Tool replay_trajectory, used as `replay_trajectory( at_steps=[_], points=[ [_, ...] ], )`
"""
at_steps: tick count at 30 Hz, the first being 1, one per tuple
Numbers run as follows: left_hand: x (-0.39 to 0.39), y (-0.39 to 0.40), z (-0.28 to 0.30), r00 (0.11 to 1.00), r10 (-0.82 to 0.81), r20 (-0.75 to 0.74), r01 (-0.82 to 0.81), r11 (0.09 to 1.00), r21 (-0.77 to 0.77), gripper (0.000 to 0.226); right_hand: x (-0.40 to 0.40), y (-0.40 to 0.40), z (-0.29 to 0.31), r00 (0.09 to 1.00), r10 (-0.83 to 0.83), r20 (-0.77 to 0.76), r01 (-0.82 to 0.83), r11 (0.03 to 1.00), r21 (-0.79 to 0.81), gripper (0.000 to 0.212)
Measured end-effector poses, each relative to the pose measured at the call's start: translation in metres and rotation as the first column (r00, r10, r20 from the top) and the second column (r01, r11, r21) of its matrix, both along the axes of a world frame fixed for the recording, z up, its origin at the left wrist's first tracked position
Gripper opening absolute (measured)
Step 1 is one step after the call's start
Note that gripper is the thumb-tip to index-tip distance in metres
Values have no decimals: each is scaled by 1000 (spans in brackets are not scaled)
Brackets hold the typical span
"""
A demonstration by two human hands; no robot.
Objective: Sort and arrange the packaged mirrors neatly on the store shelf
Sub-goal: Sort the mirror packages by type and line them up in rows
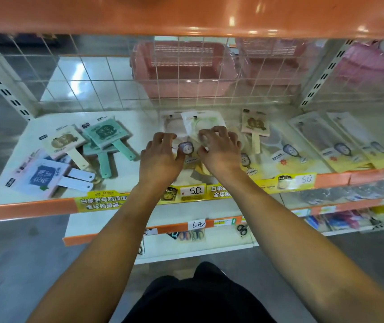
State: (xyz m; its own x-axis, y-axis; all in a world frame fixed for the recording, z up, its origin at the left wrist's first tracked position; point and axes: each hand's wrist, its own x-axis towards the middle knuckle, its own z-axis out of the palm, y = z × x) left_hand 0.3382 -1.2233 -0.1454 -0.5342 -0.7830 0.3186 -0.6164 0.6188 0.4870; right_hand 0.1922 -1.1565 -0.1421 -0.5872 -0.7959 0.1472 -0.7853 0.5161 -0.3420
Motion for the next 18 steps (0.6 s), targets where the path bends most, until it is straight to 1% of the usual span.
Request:
replay_trajectory(
  at_steps=[4, 10, 15, 18],
  points=[
    [-4, 1, -3, 1000, -26, 1, 26, 1000, 7, 39, -1, 8, -1, 1000, -21, -14, 21, 1000, -4, 41],
    [-18, 8, -1, 997, -80, 13, 80, 997, 9, 46, -12, 23, 0, 996, -82, -18, 82, 996, -46, 39],
    [-46, 19, 4, 994, -107, 2, 107, 994, 31, 43, -34, 40, 0, 990, -131, -48, 124, 984, -124, 37],
    [-67, 30, 3, 991, -132, 23, 132, 991, 18, 41, -55, 54, 2, 989, -135, -52, 128, 985, -119, 37]
  ],
)
